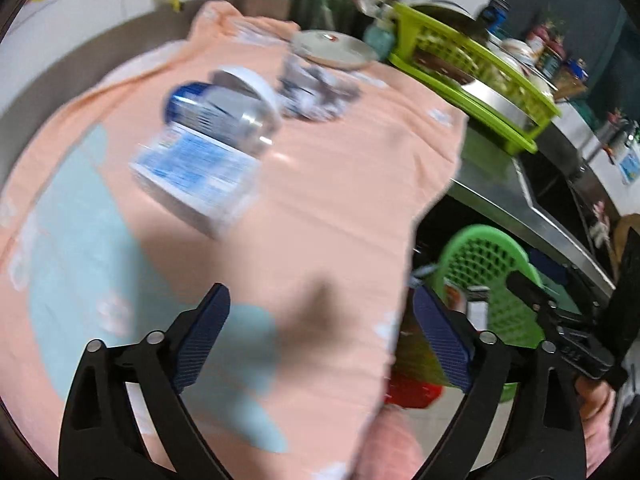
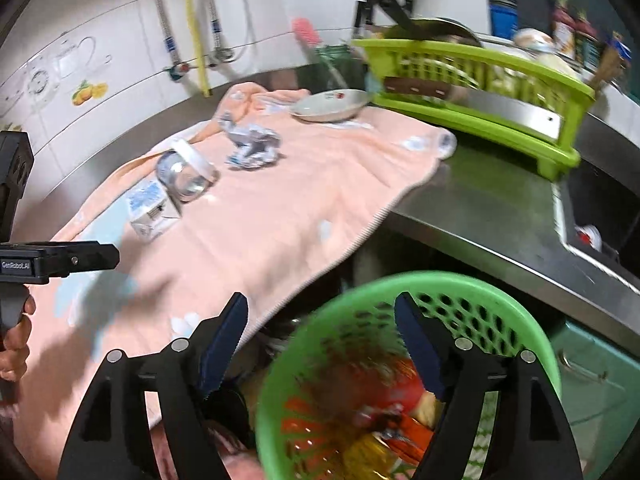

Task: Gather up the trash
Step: 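Grasp the crumpled foil with the right tool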

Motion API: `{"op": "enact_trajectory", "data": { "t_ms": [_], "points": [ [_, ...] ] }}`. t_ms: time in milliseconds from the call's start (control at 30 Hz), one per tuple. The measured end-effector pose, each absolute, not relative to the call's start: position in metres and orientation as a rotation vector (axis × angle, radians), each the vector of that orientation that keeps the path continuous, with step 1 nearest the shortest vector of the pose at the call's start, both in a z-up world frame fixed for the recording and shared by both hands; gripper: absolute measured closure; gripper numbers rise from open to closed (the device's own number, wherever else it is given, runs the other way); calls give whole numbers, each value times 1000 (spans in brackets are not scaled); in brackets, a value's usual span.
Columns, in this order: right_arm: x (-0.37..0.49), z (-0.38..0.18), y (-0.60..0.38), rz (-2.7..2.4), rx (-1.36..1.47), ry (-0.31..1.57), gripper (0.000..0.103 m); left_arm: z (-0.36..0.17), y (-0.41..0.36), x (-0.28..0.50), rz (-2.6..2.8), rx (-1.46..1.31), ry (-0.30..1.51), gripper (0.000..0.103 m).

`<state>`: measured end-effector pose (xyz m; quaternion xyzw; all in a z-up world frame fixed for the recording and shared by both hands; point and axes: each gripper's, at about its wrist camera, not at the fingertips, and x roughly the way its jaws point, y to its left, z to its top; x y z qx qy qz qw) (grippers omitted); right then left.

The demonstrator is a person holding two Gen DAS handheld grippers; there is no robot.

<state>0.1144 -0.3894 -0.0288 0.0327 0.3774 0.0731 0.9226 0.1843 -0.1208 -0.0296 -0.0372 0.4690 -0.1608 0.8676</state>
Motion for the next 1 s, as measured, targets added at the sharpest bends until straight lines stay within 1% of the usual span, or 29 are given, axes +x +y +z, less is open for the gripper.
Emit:
{"op": "enact_trajectory", "data": {
  "t_ms": [33,100,400,700,1000],
  "points": [
    [117,-28,-385,158,62,774,29,-29,-112,188,-320,-69,965,7],
    [124,-26,-374,176,47,771,26,-28,-97,194,-303,-58,937,5],
    [152,-25,-343,227,13,770,23,-42,-57,235,-316,15,906,5],
    [176,-36,-331,243,-10,798,23,-56,-56,260,-400,101,910,5],
    [217,-34,-312,288,-54,804,23,-66,-59,273,-461,149,920,5]
  ]
}}
